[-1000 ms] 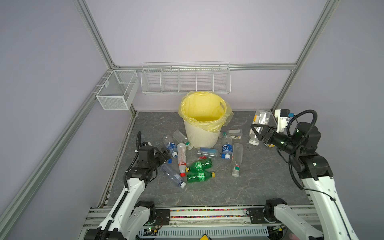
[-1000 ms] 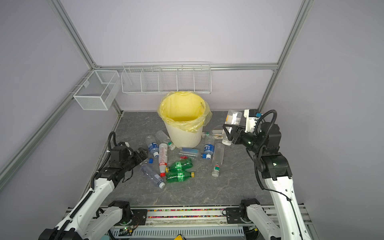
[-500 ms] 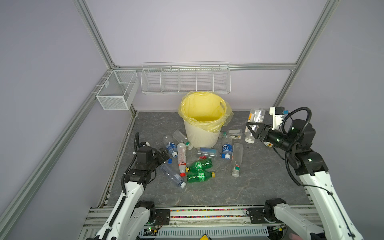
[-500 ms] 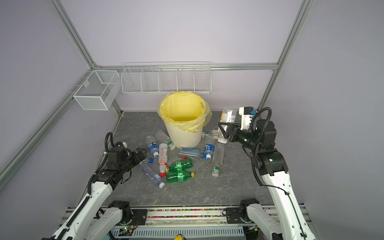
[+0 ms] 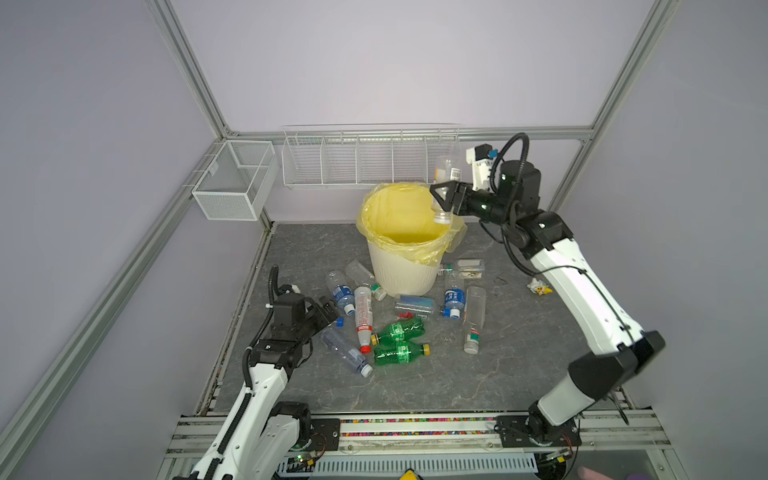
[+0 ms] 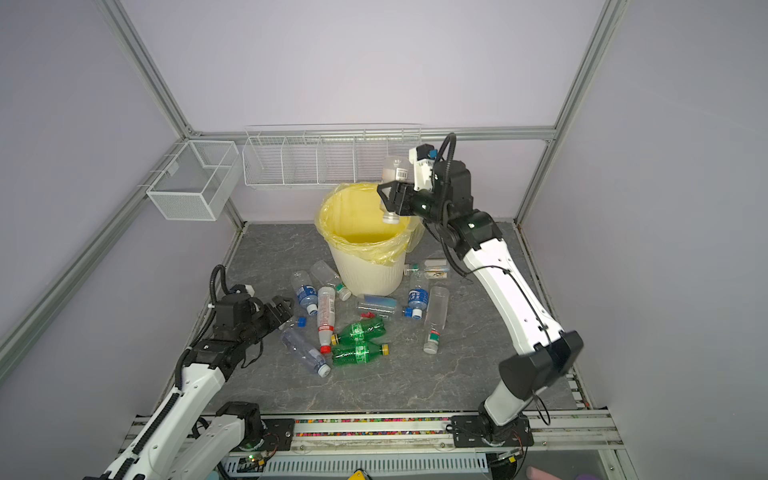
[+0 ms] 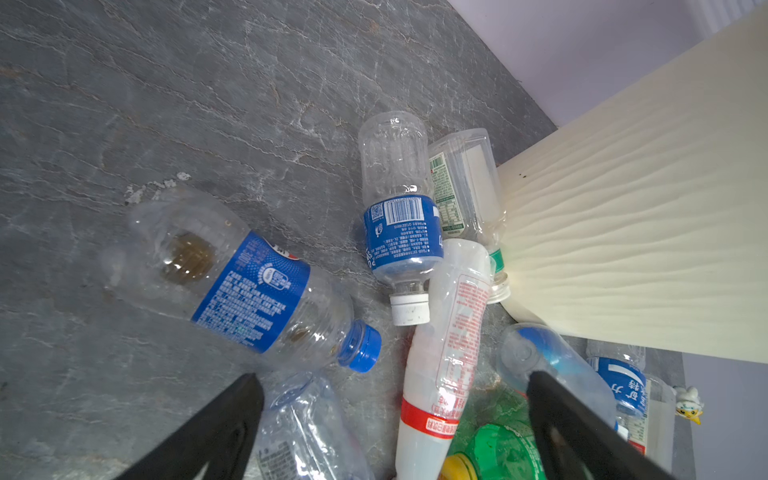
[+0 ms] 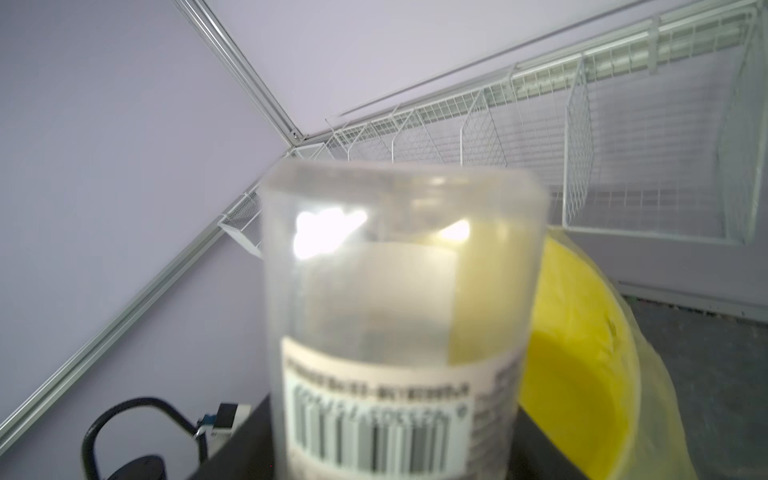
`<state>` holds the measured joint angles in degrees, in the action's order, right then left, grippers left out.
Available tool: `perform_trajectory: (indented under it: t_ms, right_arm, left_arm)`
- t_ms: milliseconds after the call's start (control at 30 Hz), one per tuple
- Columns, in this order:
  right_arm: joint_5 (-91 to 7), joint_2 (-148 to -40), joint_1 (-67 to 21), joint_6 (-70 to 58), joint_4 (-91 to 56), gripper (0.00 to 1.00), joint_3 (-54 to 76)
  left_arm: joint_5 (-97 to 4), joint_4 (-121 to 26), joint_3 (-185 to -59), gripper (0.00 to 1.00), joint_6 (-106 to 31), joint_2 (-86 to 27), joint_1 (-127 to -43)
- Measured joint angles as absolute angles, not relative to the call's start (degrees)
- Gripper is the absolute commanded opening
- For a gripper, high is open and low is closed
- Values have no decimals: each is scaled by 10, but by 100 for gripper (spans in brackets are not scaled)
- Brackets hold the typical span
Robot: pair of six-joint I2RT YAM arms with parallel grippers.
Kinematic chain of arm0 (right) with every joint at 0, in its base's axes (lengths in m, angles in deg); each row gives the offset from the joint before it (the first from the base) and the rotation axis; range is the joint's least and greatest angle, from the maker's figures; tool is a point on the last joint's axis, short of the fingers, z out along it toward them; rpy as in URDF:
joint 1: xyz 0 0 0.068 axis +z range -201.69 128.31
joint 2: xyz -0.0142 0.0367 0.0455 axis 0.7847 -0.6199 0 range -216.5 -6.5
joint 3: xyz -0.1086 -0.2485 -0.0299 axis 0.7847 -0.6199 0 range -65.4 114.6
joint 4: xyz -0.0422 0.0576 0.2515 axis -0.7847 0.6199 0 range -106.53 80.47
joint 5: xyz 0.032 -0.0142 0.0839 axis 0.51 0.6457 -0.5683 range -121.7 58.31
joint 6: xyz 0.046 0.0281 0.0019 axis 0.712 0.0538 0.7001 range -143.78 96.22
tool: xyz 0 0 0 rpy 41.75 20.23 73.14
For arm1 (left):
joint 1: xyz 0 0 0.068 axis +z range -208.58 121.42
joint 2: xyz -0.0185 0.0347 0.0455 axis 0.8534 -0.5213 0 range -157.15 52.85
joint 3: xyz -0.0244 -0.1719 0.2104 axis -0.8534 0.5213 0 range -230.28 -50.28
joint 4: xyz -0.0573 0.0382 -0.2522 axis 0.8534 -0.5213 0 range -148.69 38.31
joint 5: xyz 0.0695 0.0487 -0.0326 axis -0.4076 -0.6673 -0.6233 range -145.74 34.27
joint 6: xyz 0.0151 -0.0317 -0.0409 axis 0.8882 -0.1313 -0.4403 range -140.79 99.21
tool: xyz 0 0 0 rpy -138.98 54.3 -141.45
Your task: Throw the plastic bottles in the bin
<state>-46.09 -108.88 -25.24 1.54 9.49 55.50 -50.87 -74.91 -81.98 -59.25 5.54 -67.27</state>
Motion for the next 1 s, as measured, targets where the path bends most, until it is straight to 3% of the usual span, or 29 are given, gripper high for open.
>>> perform_trajectory:
  t_ms: [100, 200, 667, 1000]
  right_arm:
    - [-461, -1195, -251, 11, 149, 88, 697]
    - [-461, -1206, -245, 10, 184, 88, 697]
    - [-461, -881, -235, 15, 82, 88, 303]
    - [-422, -761, -235, 17, 92, 88, 134]
  left_arm:
    - [-507, -756, -820, 99, -594, 56, -673]
    - [-507, -765, -820, 99, -594, 59, -673]
    - [-514, -795, -832, 99, -591, 77, -673]
    - [-541, -812, -838, 99, -604, 80, -673]
